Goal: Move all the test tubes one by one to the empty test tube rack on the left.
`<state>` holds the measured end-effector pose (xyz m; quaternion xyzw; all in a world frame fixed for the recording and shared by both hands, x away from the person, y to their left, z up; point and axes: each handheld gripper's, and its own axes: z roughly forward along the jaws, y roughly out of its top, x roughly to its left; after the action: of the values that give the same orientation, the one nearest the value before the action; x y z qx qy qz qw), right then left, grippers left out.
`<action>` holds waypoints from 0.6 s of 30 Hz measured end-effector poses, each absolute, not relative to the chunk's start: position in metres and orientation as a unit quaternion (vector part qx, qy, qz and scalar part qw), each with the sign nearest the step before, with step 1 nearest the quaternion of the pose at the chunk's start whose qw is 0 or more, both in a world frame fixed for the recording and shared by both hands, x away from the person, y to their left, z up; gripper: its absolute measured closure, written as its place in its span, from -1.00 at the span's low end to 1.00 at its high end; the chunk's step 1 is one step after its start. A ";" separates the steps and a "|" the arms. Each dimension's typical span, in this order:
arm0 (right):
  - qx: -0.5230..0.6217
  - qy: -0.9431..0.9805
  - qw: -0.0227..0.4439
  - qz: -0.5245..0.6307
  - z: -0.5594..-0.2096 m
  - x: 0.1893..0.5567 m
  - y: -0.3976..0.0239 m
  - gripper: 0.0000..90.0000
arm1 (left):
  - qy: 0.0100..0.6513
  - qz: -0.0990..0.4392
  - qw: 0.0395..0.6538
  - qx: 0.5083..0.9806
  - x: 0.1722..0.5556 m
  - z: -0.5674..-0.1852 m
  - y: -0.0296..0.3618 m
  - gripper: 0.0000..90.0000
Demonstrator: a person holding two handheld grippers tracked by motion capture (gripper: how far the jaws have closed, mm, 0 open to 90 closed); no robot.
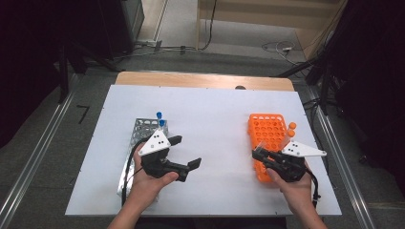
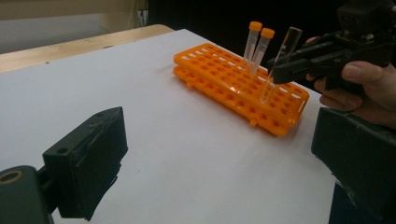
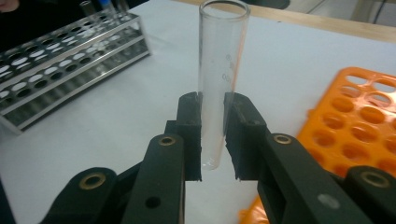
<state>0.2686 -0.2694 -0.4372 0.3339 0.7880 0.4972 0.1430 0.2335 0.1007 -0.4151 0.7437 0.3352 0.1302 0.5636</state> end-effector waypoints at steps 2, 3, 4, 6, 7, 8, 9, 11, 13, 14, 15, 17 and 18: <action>0.323 0.794 0.138 0.496 -0.438 0.266 -0.261 0.65 | 0.331 0.125 0.566 0.745 0.233 -0.415 0.097 -0.89; 0.319 0.797 0.133 0.496 -0.439 0.264 -0.256 0.65 | 0.330 0.124 0.565 0.746 0.233 -0.415 0.095 -0.88; 0.315 0.798 0.130 0.497 -0.439 0.263 -0.253 0.65 | 0.326 0.122 0.565 0.748 0.232 -0.416 0.093 -0.87; 0.305 0.804 0.125 0.495 -0.440 0.260 -0.244 0.65 | 0.321 0.119 0.567 0.749 0.232 -0.416 0.089 -0.84; 0.298 0.807 0.123 0.495 -0.440 0.258 -0.240 0.65 | 0.320 0.118 0.568 0.749 0.231 -0.416 0.087 -0.81; 0.295 0.809 0.121 0.494 -0.440 0.257 -0.237 0.65 | 0.318 0.116 0.569 0.750 0.231 -0.416 0.086 -0.79; 0.290 0.811 0.119 0.495 -0.440 0.256 -0.234 0.65 | 0.316 0.115 0.570 0.750 0.230 -0.416 0.084 -0.77; 0.284 0.814 0.113 0.495 -0.441 0.254 -0.227 0.65 | 0.312 0.109 0.573 0.750 0.230 -0.417 0.080 -0.71; 0.276 0.817 0.110 0.493 -0.442 0.252 -0.222 0.65 | 0.304 0.102 0.573 0.754 0.229 -0.417 0.077 -0.65; 0.274 0.818 0.107 0.494 -0.442 0.251 -0.219 0.65 | 0.300 0.100 0.572 0.757 0.229 -0.418 0.074 -0.60; 0.272 0.820 0.103 0.494 -0.443 0.250 -0.217 0.65 | 0.296 0.096 0.572 0.759 0.229 -0.419 0.072 -0.56; 0.264 0.823 0.101 0.493 -0.443 0.248 -0.211 0.65 | 0.289 0.090 0.570 0.764 0.228 -0.420 0.068 -0.46; 0.262 0.824 0.100 0.492 -0.444 0.247 -0.209 0.65 | 0.286 0.087 0.570 0.766 0.228 -0.421 0.065 -0.43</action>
<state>0.2473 -0.2092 -0.4436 0.2620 0.8242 0.4921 0.0997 0.2276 0.0651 -0.4205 0.7656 0.2863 0.0869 0.5695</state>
